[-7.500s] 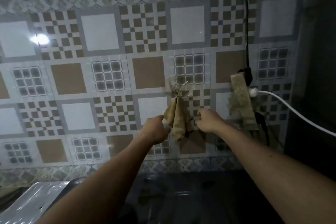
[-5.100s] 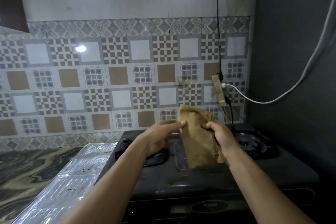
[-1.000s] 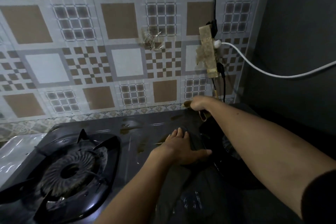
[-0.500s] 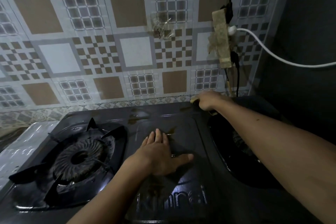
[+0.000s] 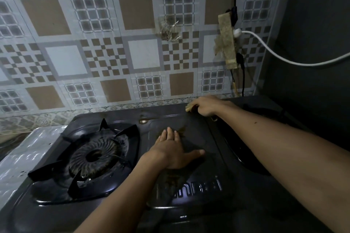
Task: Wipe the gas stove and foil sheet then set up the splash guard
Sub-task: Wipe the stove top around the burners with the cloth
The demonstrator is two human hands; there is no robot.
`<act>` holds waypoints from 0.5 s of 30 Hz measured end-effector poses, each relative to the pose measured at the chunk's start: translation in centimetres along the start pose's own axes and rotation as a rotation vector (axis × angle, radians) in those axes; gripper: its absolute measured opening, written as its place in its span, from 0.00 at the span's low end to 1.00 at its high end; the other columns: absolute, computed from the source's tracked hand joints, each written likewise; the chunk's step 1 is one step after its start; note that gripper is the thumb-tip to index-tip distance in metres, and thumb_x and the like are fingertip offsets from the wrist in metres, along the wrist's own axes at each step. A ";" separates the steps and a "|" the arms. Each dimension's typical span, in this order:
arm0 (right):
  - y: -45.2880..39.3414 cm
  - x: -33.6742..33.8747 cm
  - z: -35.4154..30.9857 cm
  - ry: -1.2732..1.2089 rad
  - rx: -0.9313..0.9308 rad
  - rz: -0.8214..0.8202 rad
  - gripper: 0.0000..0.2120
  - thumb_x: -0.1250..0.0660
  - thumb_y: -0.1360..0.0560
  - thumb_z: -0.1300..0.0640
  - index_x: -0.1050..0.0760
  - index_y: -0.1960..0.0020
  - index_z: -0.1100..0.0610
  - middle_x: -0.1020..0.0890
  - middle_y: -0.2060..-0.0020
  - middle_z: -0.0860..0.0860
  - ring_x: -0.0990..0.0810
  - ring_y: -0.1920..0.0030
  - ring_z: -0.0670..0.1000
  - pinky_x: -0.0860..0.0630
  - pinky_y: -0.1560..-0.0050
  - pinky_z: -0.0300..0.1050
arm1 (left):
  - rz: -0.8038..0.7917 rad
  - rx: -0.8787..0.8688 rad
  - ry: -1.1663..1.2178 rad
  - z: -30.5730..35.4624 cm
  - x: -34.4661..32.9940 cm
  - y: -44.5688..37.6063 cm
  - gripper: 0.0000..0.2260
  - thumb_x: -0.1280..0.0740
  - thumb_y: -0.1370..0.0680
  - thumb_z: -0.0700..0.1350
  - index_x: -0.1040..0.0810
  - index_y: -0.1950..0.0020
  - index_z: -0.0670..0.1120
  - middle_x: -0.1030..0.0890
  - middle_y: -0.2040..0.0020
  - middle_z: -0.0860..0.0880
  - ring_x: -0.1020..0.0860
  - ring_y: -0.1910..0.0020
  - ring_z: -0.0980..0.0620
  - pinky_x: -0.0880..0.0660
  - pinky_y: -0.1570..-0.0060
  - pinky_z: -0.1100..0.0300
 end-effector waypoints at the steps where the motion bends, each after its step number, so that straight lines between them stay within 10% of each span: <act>1: 0.5 -0.1 -0.6 -0.019 0.035 -0.008 0.26 0.46 0.23 0.65 0.31 0.30 0.45 0.29 0.32 0.55 0.28 0.37 0.57 0.28 0.41 0.50 | 0.000 -0.001 -0.005 0.0 0.0 0.0 0.51 0.48 0.29 0.74 0.61 0.22 0.39 0.63 0.22 0.40 0.62 0.23 0.43 0.58 0.23 0.50; 8: 4.1 -0.6 -2.6 -0.019 0.088 -0.010 0.25 0.46 0.23 0.66 0.28 0.33 0.46 0.31 0.30 0.54 0.33 0.32 0.57 0.33 0.33 0.53 | 0.064 -0.079 0.030 0.1 1.3 2.4 0.44 0.45 0.24 0.69 0.53 0.21 0.39 0.52 0.21 0.39 0.53 0.22 0.43 0.51 0.25 0.52; 15: 8.5 -1.5 -3.3 -0.068 0.079 -0.036 0.20 0.44 0.25 0.63 0.23 0.39 0.48 0.23 0.39 0.56 0.24 0.43 0.57 0.25 0.45 0.50 | 0.009 -0.132 -0.020 0.7 -0.7 5.9 0.41 0.46 0.23 0.67 0.56 0.21 0.43 0.56 0.21 0.41 0.57 0.22 0.44 0.54 0.24 0.51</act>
Point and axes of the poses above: each hand's wrist, its own y-axis away from the middle knuckle, its own x-axis out of the back of the hand, z = x × y, the point moved 7 cm from there along -y, towards the middle knuckle
